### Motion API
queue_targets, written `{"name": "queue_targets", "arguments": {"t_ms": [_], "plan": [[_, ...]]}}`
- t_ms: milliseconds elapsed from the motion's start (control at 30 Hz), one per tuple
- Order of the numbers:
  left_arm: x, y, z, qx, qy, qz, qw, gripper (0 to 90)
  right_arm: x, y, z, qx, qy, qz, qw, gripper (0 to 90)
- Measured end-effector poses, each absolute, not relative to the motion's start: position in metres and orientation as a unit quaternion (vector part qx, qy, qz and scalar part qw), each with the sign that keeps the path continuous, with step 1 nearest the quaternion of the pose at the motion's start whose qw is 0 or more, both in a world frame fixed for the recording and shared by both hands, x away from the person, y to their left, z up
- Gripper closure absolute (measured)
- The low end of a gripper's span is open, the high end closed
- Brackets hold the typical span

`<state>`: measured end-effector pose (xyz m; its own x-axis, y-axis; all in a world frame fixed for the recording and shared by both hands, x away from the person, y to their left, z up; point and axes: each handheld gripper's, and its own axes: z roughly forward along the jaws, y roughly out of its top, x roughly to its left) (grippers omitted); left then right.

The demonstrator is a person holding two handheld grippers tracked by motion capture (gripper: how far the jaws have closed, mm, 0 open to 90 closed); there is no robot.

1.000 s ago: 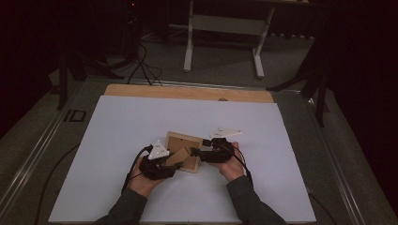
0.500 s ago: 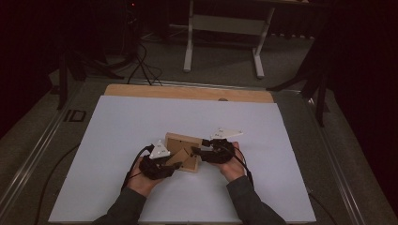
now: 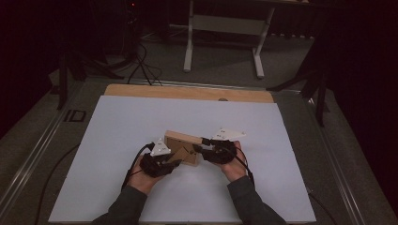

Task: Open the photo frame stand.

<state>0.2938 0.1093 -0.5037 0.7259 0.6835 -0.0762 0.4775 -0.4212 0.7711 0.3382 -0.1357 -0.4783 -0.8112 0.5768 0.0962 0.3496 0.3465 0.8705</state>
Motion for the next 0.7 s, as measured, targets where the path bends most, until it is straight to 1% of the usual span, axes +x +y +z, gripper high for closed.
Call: {"name": "queue_targets", "arguments": {"t_ms": [200, 300, 433, 700], "plan": [[0.298, 0.105, -0.506, 0.838, 0.348, 0.133, 0.398, 71.1, 0.333, -0.131, -0.477, 0.268, 0.819, 0.487, 0.145, 57.9], [0.299, 0.105, -0.506, 0.838, 0.348, 0.134, 0.399, 71.1, 0.333, -0.131, -0.476, 0.268, 0.819, 0.485, 0.151, 57.9], [0.302, 0.101, -0.509, 0.832, 0.354, 0.139, 0.404, 71.1, 0.332, -0.131, -0.476, 0.262, 0.818, 0.483, 0.17, 57.7], [0.304, 0.095, -0.512, 0.83, 0.356, 0.15, 0.401, 72.0, 0.332, -0.131, -0.477, 0.262, 0.819, 0.476, 0.184, 56.3]]}}
